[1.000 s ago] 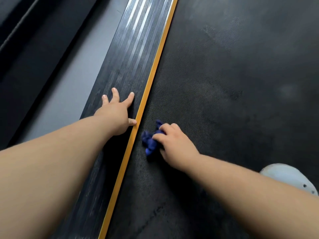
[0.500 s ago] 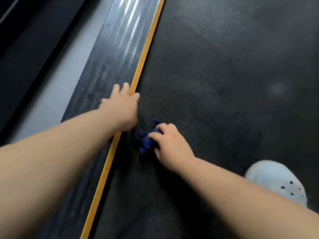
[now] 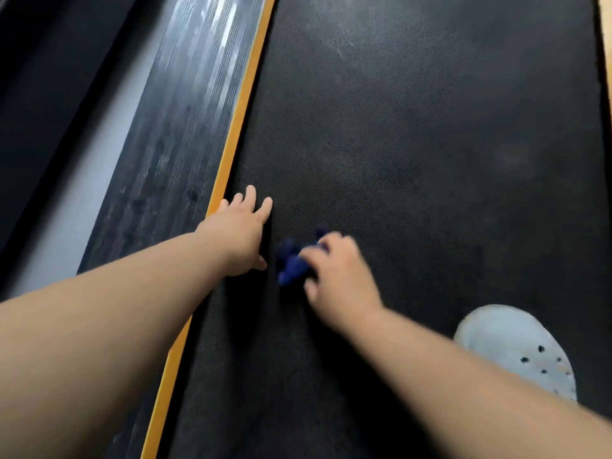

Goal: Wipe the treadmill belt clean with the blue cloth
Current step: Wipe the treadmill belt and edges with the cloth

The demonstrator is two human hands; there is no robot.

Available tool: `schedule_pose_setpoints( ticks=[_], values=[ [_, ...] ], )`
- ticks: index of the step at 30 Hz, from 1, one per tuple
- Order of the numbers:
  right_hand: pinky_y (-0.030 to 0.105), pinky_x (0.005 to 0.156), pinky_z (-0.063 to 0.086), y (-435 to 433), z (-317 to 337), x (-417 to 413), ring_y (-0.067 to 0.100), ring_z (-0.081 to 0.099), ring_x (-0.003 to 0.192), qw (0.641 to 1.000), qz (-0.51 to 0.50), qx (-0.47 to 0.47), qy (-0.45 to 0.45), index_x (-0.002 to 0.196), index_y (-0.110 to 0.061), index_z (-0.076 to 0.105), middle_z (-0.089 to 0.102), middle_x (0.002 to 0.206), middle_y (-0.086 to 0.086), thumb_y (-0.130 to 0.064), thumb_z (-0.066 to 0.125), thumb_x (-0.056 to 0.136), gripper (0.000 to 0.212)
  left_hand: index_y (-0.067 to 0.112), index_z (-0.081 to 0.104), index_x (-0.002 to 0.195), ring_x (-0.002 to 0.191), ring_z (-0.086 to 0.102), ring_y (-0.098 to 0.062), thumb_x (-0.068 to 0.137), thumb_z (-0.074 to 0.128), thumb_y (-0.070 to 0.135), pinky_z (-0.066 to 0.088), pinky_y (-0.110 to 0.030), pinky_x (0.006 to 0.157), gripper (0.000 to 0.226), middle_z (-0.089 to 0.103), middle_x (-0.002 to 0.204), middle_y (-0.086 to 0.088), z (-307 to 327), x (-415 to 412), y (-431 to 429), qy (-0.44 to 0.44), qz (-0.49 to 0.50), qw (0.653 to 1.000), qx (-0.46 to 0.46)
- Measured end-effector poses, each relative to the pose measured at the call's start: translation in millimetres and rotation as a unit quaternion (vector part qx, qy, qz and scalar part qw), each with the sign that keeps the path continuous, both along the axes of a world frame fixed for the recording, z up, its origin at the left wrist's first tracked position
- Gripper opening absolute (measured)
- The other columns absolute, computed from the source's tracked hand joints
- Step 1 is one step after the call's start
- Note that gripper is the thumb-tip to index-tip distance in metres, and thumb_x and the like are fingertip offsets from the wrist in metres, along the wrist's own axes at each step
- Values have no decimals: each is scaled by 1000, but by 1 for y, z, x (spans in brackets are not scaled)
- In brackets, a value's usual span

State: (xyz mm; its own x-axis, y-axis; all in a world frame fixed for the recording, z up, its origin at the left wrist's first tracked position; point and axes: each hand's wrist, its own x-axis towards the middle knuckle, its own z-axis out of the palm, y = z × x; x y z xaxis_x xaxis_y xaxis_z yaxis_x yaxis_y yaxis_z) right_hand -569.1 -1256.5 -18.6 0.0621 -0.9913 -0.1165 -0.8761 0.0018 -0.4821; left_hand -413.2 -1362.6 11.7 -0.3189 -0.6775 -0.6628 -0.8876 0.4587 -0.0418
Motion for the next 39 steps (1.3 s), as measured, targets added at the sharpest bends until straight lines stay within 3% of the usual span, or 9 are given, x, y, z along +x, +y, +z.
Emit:
schedule_pose_setpoints(
  ticks=[2,5,9,12,22,25,29,36,39],
  values=[
    [42,66,54,19,-1,5,32,50,87,997,77,3,-28,94,-15,65,54,98,11,-24,55,70,28,15,-9,150,145,0,-34,77,70,50,7,-42,117,113,-15,156,-19,-1,1,-1,0,-4,1000,4],
    [41,69,54,-6,-7,-28,35,53,85,991,130,-38,1,96,-16,68,58,97,13,-21,54,69,31,14,-9,150,145,-1,-34,77,71,48,6,-41,117,114,-15,156,-19,0,1,1,-2,-3,1000,4],
    [36,94,40,-58,2,-118,41,50,104,983,-148,-39,100,110,-21,67,54,113,20,-11,57,75,38,16,-11,150,145,-4,-33,78,74,39,9,-41,116,114,-19,155,-16,3,-5,1,1,28,999,26],
    [36,95,40,-65,12,-141,42,49,108,966,-231,25,115,117,-22,64,52,119,22,-14,53,80,40,16,-14,150,145,-6,-31,78,75,37,21,-43,114,116,-22,155,-16,3,-6,1,-5,34,999,32],
    [44,71,53,26,1,-36,34,51,88,986,169,9,3,100,-19,67,56,102,12,-22,54,71,32,14,-14,149,145,-7,-33,77,75,39,24,-45,113,118,-24,154,-18,0,-7,1,7,39,999,33],
    [42,89,47,-19,1,-102,38,51,98,997,-9,-24,77,105,-22,69,56,111,15,-13,58,73,35,14,-16,149,145,-10,-33,77,74,41,25,-46,112,118,-25,153,-18,-4,-8,2,3,42,999,32],
    [36,97,39,-46,12,-156,40,47,110,951,-283,24,119,116,-22,65,50,121,19,-12,52,80,39,15,-16,149,145,-10,-32,76,75,42,26,-46,111,119,-25,153,-17,-4,-7,2,-2,48,998,27],
    [43,82,50,65,8,-26,30,44,100,995,77,65,-11,106,-19,61,47,112,10,-25,59,78,29,17,-10,150,145,-7,-30,72,79,38,25,-45,113,120,-22,155,-15,-1,-12,5,-1,67,998,13],
    [43,79,52,51,3,-60,32,48,94,995,99,18,0,104,-21,64,53,107,10,-23,62,73,32,24,-7,151,146,-5,-23,73,79,39,28,-43,112,117,-21,156,-7,2,-8,7,18,89,996,17]
  ],
)
